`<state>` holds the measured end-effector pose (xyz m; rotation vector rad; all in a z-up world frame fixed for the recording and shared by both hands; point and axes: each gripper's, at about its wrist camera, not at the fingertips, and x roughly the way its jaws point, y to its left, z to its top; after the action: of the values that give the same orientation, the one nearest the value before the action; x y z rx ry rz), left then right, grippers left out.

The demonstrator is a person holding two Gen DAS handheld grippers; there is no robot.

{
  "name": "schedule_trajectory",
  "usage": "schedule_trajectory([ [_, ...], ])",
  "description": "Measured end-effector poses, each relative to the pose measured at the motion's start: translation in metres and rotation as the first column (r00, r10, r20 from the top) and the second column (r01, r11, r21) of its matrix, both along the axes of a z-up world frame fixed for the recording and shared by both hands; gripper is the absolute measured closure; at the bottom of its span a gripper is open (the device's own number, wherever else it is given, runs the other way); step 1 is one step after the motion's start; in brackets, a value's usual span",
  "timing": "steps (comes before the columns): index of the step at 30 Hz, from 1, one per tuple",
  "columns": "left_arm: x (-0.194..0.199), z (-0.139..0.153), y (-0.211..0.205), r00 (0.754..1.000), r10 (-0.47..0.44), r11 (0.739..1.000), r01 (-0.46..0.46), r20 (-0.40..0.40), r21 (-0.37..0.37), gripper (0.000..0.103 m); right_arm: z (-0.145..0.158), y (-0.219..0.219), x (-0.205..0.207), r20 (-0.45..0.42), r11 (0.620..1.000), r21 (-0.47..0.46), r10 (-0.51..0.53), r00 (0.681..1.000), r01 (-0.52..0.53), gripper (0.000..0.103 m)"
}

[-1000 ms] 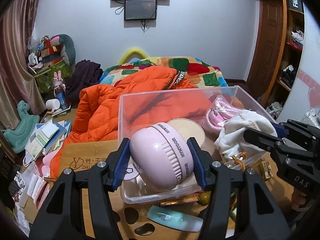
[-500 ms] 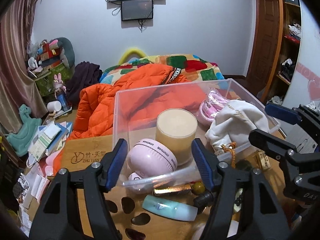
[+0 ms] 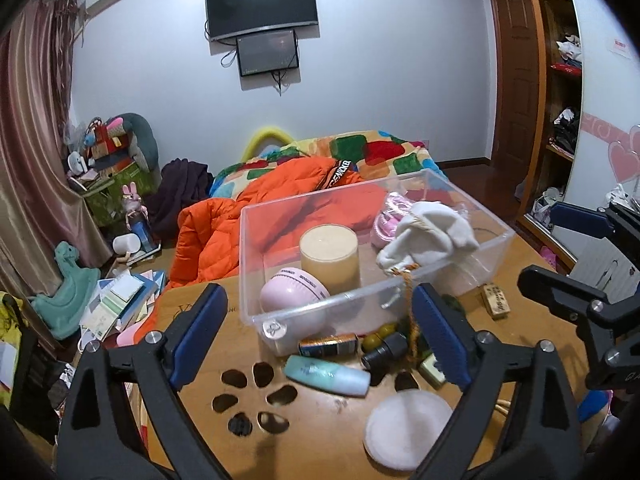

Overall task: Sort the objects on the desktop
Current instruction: 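Lower and release the pink device with left while right releases the pouch into the box, then grasp the red velvet pouch with the right gripper and lift it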

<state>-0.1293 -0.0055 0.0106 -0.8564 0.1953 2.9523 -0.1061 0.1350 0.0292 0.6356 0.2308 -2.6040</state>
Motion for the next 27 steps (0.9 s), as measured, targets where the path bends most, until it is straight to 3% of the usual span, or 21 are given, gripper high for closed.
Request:
schedule_trajectory([
  [11, 0.047, 0.0, 0.004, 1.0, 0.009, 1.0, -0.009, -0.024, 0.018, 0.004, -0.011, 0.026, 0.051, 0.029, 0.999, -0.03, -0.026, 0.999, 0.027, 0.017],
  [27, 0.076, -0.052, 0.001, 0.994, 0.027, 0.995, -0.036, 0.104, 0.089, 0.004, -0.089, 0.028, 0.082, 0.201, 0.996, 0.042, -0.086, 0.976, 0.079, 0.017],
])
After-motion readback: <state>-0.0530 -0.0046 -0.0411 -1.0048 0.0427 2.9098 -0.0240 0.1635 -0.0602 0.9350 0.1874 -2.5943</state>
